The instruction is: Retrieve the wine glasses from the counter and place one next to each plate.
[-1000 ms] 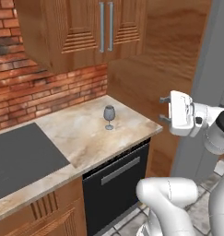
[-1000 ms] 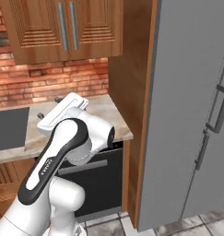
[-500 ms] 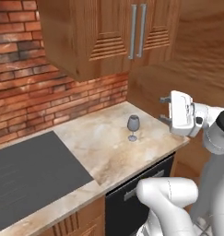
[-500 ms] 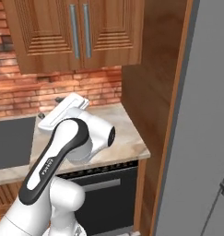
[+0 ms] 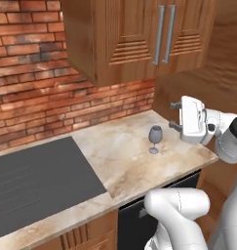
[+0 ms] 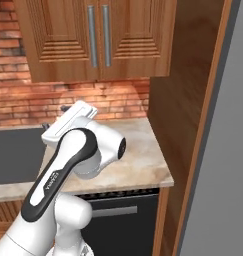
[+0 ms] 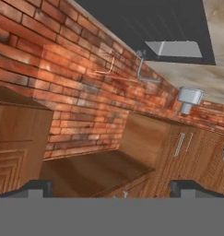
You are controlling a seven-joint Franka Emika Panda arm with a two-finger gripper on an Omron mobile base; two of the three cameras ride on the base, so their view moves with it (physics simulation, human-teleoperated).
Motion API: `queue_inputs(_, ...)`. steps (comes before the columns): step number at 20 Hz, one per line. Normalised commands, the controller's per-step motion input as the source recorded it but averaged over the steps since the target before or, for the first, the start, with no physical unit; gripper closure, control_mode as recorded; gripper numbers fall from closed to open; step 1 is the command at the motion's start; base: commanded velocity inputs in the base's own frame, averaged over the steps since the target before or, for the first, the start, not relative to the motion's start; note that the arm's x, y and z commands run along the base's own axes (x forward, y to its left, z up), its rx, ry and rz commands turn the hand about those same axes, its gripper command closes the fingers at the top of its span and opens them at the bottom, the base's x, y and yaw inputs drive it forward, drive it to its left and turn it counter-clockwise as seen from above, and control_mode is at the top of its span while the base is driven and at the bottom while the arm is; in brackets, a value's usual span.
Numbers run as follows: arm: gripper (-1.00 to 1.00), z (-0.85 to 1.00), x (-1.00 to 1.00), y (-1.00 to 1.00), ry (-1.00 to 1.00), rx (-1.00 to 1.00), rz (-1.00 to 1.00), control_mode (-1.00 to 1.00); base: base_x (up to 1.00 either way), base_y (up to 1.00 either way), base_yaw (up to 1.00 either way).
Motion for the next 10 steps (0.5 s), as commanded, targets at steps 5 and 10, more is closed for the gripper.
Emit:
queue_inputs(5, -1.0, 0.0, 0.0, 0.0, 0.0, 0.0, 0.0, 1.0, 0.34, -0.17, 0.19)
queue_inputs(10, -1.0, 0.0, 0.0, 0.0, 0.0, 0.0, 0.0, 1.0, 0.25, 0.0, 0.0)
